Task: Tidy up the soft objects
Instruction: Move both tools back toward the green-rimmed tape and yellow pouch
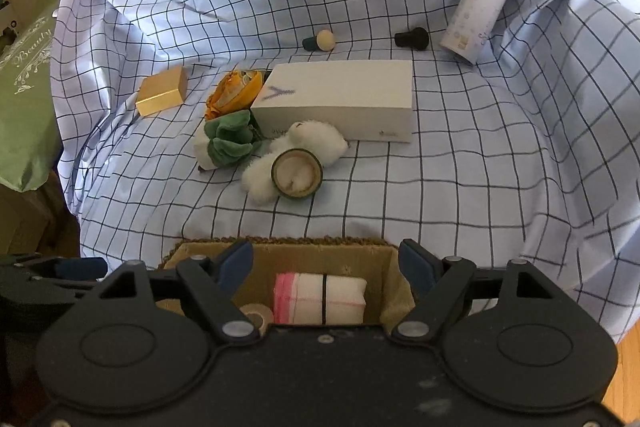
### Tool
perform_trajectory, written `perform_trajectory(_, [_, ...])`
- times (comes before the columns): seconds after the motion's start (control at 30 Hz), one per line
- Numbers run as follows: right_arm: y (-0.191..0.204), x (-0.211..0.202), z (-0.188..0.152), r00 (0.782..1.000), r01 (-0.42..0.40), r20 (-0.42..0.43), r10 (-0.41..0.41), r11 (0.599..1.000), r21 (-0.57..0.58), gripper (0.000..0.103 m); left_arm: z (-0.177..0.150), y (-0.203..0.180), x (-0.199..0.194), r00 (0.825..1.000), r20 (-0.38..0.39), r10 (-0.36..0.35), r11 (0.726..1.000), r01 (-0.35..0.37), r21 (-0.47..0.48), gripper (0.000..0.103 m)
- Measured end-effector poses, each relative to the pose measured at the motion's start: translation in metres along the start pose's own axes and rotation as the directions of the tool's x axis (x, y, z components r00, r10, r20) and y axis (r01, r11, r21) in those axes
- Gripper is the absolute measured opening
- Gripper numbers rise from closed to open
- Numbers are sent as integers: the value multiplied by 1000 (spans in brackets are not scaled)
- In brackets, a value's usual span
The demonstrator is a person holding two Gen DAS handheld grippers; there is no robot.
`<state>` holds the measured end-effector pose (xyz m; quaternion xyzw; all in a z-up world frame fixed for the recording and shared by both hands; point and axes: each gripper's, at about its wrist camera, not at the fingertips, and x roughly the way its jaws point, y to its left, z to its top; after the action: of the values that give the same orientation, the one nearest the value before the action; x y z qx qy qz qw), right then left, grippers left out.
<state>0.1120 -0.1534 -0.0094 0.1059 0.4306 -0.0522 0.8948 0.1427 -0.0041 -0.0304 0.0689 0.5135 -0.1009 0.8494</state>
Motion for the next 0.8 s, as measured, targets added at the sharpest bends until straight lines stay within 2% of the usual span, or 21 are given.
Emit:
perform_trajectory(0.37, [7,27,23,1000,-10,6,10,1000,11,82,22,9,18,1000,-15,16,999,-16,-27,74])
perform_trajectory(0.53, [11,40,29,999,-3,47,1,999,37,97,34,10,28,1000,-19,24,999,-24,-25,75])
perform_trajectory(0.7, [19,61,36,1000,-4,27,5,1000,-15,96,50,15,39,999,-14,30,999,-30,-35,75])
perform_trajectory(0.77, [18,69,39,1000,-31,6,31,1000,-7,92,56,18,43,999,-9,34,999,-35,-38,75])
perform_trajectory(0.8, [17,75,42,999,-50,-13,50,999,1,86,60,19,46,999,-6,37,999,-37,-39,75])
